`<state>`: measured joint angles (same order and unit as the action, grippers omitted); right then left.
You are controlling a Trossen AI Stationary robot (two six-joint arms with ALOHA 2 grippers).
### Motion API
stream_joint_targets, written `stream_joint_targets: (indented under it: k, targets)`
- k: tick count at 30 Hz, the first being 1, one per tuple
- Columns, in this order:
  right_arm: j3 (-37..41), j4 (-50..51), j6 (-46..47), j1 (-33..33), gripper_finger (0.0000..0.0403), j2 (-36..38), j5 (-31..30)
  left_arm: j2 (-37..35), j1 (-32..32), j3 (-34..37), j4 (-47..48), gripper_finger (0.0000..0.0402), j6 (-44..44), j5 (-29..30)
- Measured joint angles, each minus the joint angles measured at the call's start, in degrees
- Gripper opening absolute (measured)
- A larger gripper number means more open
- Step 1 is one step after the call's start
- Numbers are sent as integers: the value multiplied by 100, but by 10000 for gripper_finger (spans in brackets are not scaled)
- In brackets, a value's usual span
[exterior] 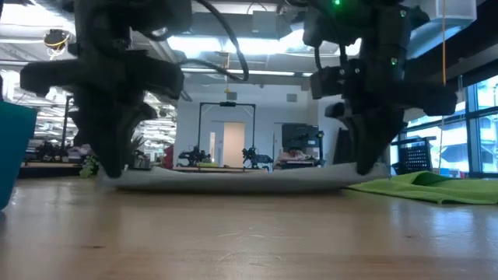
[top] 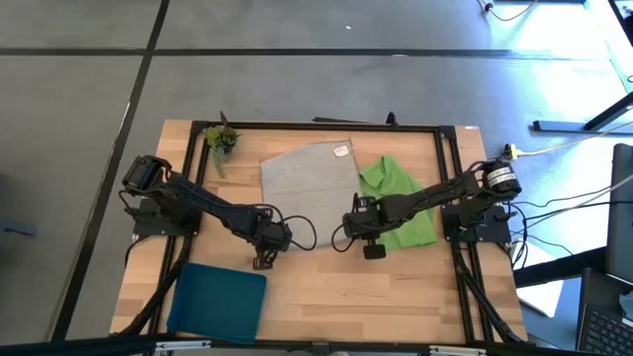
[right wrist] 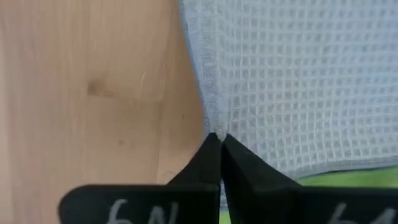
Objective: Fold microfiber towels
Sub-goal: Fold the gray microfiber cloth
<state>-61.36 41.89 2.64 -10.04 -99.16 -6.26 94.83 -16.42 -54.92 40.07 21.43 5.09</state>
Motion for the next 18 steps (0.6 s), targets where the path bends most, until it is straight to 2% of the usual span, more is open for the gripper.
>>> stream_joint_targets:
  k: [12, 18]
  targets:
    - [-987, 1099, -31, 0, 2, 39, -682, -4, -30, -1193, 1789, 0, 26, 834]
    - [-1469, 1634, -35, 0, 2, 42, -1490, -4, -55, -1919, 2696, 0, 72, 1491]
